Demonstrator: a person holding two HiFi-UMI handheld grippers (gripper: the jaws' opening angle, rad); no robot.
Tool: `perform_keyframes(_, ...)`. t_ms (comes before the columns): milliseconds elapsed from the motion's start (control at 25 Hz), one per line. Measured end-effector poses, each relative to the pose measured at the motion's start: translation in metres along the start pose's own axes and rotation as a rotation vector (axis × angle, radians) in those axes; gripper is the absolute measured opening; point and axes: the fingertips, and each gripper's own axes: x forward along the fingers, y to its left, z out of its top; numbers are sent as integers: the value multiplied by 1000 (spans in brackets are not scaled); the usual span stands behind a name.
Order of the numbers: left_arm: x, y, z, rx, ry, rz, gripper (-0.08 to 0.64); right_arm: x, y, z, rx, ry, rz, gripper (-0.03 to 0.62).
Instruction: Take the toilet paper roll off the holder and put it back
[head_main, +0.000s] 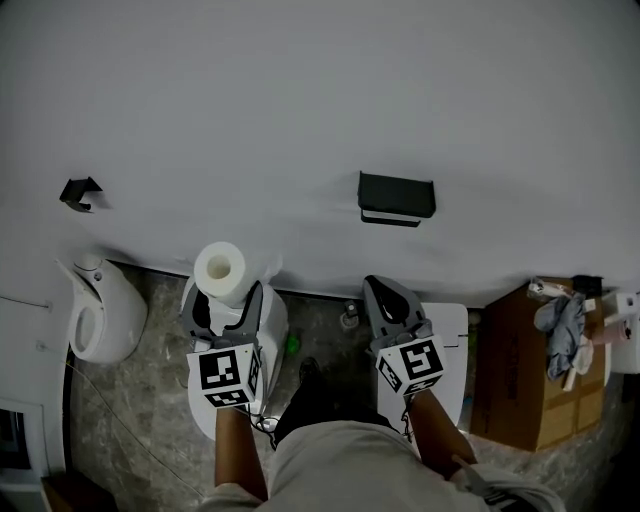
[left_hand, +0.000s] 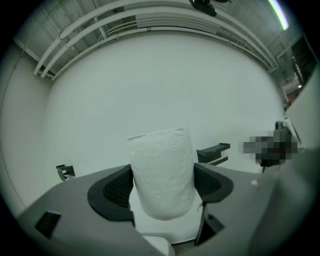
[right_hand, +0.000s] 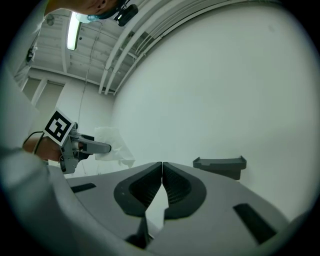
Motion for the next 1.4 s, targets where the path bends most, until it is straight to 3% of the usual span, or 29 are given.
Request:
perform_keyframes(360, 3, 10, -1, 8, 6, -3, 381, 8, 9, 0, 5, -6, 0, 5)
perform_keyframes(760, 15, -8, 15, 11, -18, -54, 381, -2, -4, 4, 11, -18, -33, 5)
perform_keyframes(1400, 47, -35, 27, -3, -45, -124, 382, -41, -62, -4, 4, 6, -185, 5)
